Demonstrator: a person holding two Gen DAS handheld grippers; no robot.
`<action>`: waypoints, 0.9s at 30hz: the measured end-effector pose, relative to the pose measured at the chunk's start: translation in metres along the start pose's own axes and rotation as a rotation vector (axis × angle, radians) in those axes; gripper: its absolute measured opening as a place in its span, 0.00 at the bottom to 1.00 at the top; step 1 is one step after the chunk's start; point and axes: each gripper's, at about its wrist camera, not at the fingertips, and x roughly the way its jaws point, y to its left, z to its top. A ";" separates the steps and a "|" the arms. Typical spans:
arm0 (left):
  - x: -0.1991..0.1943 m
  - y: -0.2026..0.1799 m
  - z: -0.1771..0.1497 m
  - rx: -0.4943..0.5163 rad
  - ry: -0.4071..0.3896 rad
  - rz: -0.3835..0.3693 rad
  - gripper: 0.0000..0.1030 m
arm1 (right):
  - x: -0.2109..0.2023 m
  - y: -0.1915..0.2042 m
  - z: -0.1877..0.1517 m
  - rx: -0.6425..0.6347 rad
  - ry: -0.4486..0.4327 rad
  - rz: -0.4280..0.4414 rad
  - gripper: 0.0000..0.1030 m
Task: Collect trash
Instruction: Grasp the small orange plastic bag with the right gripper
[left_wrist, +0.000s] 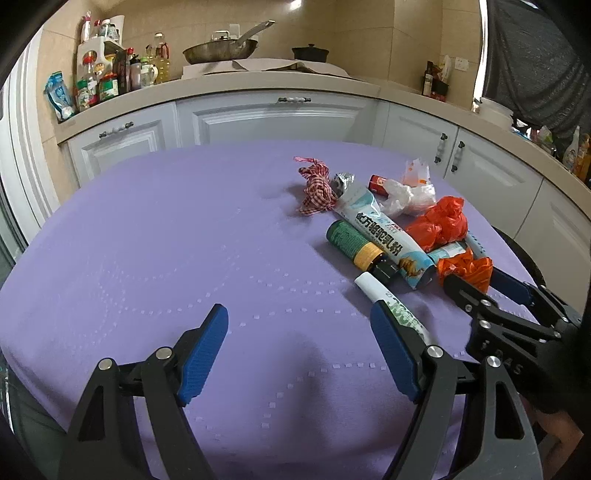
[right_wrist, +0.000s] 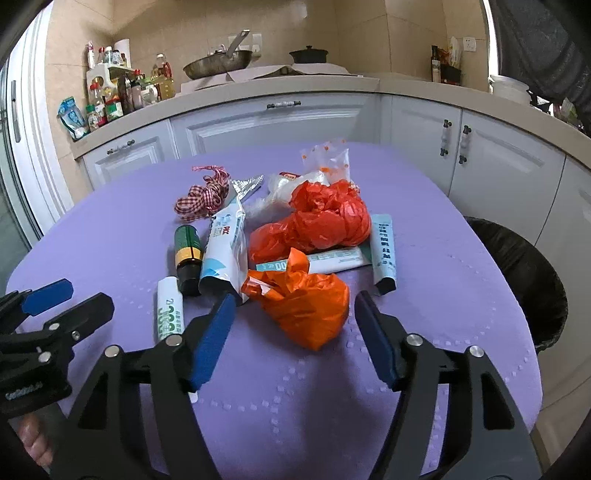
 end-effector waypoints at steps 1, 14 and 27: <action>0.000 0.000 -0.001 0.002 0.000 -0.006 0.75 | 0.002 0.001 -0.001 -0.003 0.004 0.001 0.64; 0.003 -0.030 -0.003 0.035 0.008 -0.085 0.75 | -0.028 -0.017 -0.005 0.025 -0.052 -0.036 0.42; 0.020 -0.060 -0.014 0.037 0.034 -0.093 0.30 | -0.052 -0.052 -0.020 0.104 -0.072 -0.070 0.42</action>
